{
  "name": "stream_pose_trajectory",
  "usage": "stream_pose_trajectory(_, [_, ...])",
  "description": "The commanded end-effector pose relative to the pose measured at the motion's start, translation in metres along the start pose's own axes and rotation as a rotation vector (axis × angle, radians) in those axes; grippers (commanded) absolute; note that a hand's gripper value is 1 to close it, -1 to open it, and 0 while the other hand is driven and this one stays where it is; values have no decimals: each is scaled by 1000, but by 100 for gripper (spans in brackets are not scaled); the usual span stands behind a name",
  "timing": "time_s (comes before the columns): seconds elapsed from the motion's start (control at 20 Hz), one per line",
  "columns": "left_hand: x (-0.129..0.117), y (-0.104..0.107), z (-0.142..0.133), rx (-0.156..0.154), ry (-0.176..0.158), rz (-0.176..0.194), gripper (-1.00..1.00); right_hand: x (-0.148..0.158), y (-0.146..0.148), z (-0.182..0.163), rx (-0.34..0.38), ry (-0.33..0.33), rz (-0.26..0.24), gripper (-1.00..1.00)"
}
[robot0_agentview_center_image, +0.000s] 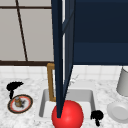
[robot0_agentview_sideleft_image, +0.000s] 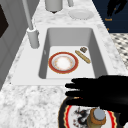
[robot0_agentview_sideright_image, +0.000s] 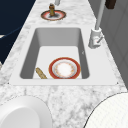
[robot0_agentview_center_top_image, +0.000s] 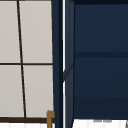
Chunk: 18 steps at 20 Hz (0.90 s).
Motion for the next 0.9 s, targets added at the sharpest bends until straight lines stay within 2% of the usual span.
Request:
stream_pose_trajectory(0.0, [9, 7, -7, 19, -36, 92, -100, 0, 0, 0, 0, 0, 0, 0])
stream_pose_trajectory(0.3, [14, 8, -16, 59, -48, 190, -100, 0, 0, 0, 0, 0, 0, 0])
stream_pose_trajectory(0.35, [10, 17, -23, 51, -24, 184, -100, 0, 0, 0, 0, 0, 0, 0])
stream_pose_trajectory(0.4, [16, 24, -28, 46, -9, 179, -100, 0, 0, 0, 0, 0, 0, 0])
stream_pose_trajectory(0.6, [21, 38, -33, 71, -7, 234, -100, 0, 0, 0, 0, 0, 0, 0])
stream_pose_trajectory(0.85, [25, 60, -41, 90, -11, 260, -100, 0, 0, 0, 0, 0, 0, 0])
